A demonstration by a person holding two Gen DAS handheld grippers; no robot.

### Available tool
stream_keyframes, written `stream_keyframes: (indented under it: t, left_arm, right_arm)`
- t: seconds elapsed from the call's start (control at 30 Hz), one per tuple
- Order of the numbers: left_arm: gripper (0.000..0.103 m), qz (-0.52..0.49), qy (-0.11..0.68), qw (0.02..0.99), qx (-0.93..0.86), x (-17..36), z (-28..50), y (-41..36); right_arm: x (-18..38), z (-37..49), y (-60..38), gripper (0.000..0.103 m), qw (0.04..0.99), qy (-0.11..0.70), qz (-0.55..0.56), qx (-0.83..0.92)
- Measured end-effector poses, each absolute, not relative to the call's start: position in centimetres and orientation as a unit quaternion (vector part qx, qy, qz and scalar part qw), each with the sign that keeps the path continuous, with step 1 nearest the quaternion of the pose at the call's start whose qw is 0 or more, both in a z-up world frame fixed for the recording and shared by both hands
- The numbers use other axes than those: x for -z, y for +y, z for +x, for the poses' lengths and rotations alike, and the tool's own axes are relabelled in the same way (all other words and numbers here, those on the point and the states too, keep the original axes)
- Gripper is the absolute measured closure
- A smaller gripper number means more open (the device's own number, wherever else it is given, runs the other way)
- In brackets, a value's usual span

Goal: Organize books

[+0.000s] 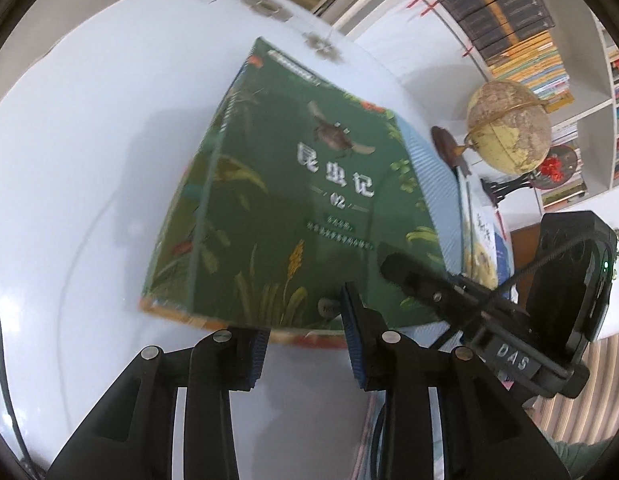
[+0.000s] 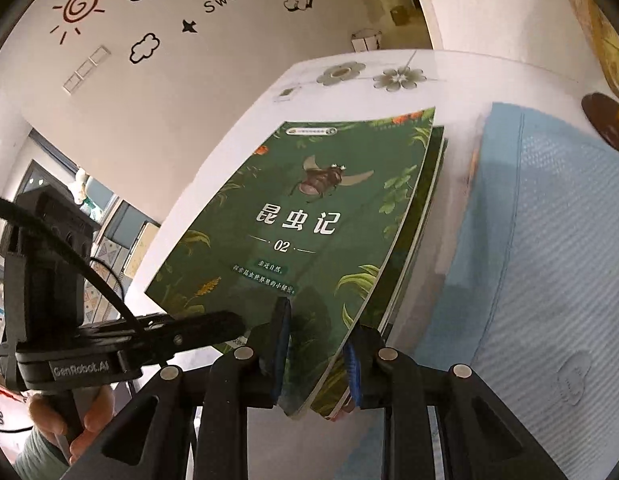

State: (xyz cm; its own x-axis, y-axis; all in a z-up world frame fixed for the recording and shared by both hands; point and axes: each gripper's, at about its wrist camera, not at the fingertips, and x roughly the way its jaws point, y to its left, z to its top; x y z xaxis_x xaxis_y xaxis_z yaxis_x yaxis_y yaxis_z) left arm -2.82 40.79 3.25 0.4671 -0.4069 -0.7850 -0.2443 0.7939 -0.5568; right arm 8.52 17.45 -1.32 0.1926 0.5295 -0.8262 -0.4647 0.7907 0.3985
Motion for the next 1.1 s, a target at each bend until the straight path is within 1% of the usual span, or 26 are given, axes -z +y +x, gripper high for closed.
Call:
stream_keyframes:
  t: [0.13,0.2,0.23,0.3,0.43,0.5,0.7,0.73,0.77,0.83,1.0,1.1]
  left_arm:
    - [0.073,-0.320,0.509,0.798,0.032,-3.4,-3.1,41.5]
    - [0.073,-0.314,0.510,0.801,0.016,-3.6,-3.2,41.9]
    - [0.073,-0.308,0.512,0.802,0.009,-3.7,-3.4,42.0]
    - [0.073,-0.293,0.517,0.804,-0.003,-3.9,-4.1,42.1]
    - [0.073,-0.246,0.523,0.815,-0.035,-4.7,-6.2,41.7]
    - [0.073,-0.223,0.519,0.825,-0.034,-5.8,-7.0,40.6]
    - [0.073,-0.169,0.485,0.858,0.020,-10.0,-5.8,33.4]
    - [0.070,-0.164,0.480,0.861,0.026,-10.5,-5.5,32.3]
    - [0.070,-0.155,0.470,0.868,0.032,-11.2,-5.0,30.5]
    - [0.070,-0.147,0.457,0.877,0.033,-11.8,-4.2,27.9]
    - [0.070,-0.135,0.462,0.875,0.044,-12.0,-2.1,20.4]
    - [0.068,-0.136,0.463,0.875,0.048,-12.7,-1.5,16.5]
  right_arm:
    - [1.6,8.4,17.7,0.078,0.770,0.552,0.035,-0.319]
    - [1.6,8.0,18.1,0.074,0.770,0.553,0.022,-0.317]
    - [1.7,7.8,18.2,0.069,0.770,0.554,0.015,-0.314]
    - [2.0,7.3,18.3,0.066,0.770,0.559,0.001,-0.308]
    - [1.3,6.1,16.4,0.066,0.773,0.557,-0.006,-0.304]
    - [0.8,5.4,14.5,0.063,0.777,0.556,-0.008,-0.295]
    - [-1.9,3.6,6.9,0.062,0.802,0.544,0.010,-0.247]
    - [-2.4,3.3,5.5,0.061,0.809,0.539,0.013,-0.233]
    - [-3.0,3.1,4.2,0.061,0.816,0.534,0.016,-0.222]
    - [-4.0,2.8,0.9,0.051,0.831,0.520,0.027,-0.194]
    - [-5.7,2.2,-6.5,0.050,0.847,0.506,0.045,-0.156]
    - [-7.4,1.6,-10.4,0.050,0.857,0.496,0.034,-0.137]
